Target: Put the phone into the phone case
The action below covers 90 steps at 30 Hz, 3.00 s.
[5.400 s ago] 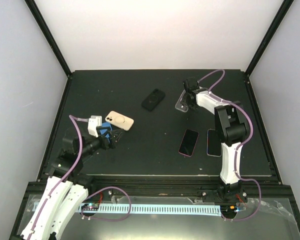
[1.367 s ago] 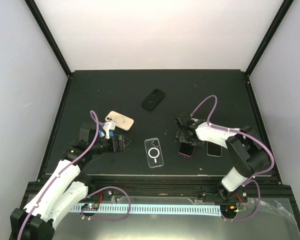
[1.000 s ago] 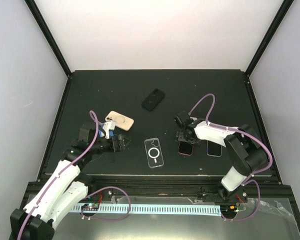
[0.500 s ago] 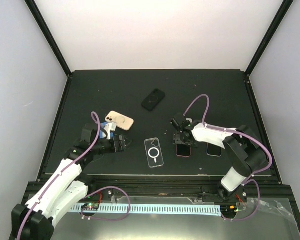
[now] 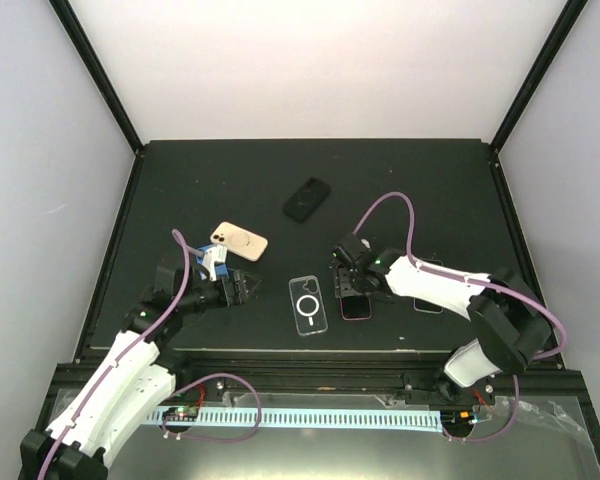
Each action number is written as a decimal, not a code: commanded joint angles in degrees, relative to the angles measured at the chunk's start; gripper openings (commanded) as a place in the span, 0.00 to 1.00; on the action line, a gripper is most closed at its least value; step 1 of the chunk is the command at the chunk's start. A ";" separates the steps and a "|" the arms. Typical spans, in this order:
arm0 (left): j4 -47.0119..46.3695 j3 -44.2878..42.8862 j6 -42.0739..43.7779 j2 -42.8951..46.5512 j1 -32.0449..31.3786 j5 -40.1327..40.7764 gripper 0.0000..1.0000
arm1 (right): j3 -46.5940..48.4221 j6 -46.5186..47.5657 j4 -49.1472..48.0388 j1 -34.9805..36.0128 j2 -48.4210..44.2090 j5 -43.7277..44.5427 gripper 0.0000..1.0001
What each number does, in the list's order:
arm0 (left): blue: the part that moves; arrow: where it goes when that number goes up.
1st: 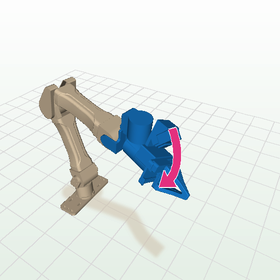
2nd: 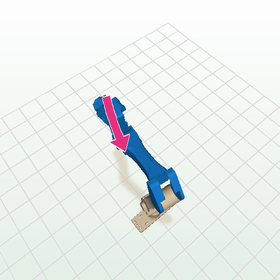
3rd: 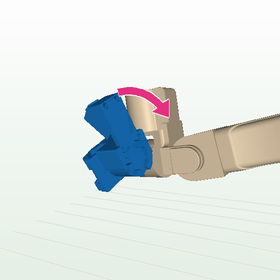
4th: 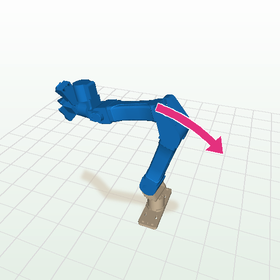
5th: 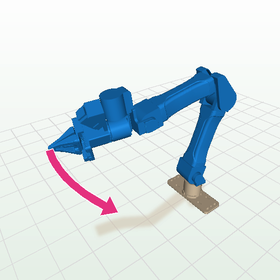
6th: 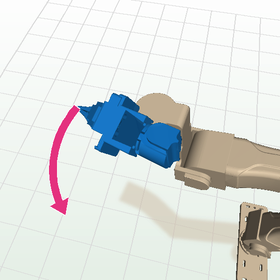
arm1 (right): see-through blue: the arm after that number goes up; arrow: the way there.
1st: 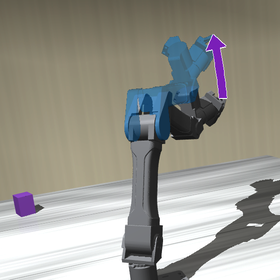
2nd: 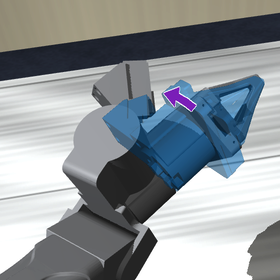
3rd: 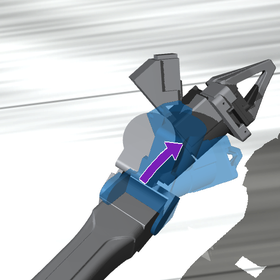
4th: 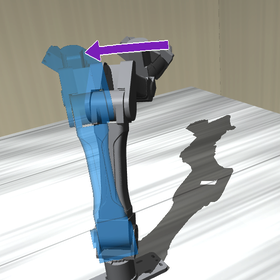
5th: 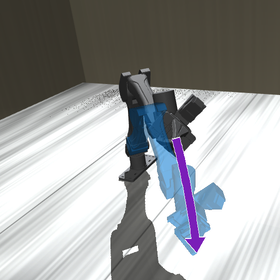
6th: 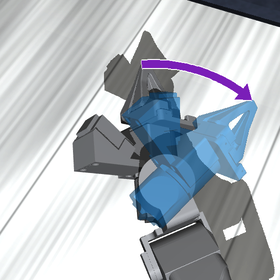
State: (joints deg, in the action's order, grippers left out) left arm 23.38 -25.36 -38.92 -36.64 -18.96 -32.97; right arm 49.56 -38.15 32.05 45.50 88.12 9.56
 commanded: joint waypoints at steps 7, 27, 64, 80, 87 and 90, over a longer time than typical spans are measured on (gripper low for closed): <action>1.48 0.84 -3.00 3.93 -0.29 1.15 0.94 | 1.89 2.48 -4.06 1.61 -7.15 -11.47 0.61; 2.08 1.75 -4.17 4.82 -0.29 3.46 0.94 | 3.72 -2.98 -13.36 7.80 -1.22 -24.33 0.60; 4.39 0.72 -1.98 5.40 -0.37 4.82 0.93 | 8.51 -6.45 -11.10 8.68 12.44 -14.54 0.72; 3.78 1.05 -1.27 3.62 -0.83 4.65 0.90 | 7.86 -6.38 -7.30 8.73 6.27 -13.47 0.86; -1.84 2.79 -2.85 -0.30 -2.83 3.19 0.83 | 3.57 -4.68 -8.93 7.09 2.44 -10.86 0.68; -4.99 3.94 -3.97 -2.20 -4.14 3.23 0.80 | 2.11 -4.48 -9.96 6.38 2.73 -11.70 0.62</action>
State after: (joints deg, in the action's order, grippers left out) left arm 23.92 -22.57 -41.32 -36.93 -21.56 -28.75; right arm 53.80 -43.44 23.22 52.95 91.22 -3.36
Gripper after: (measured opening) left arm 0.819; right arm 0.646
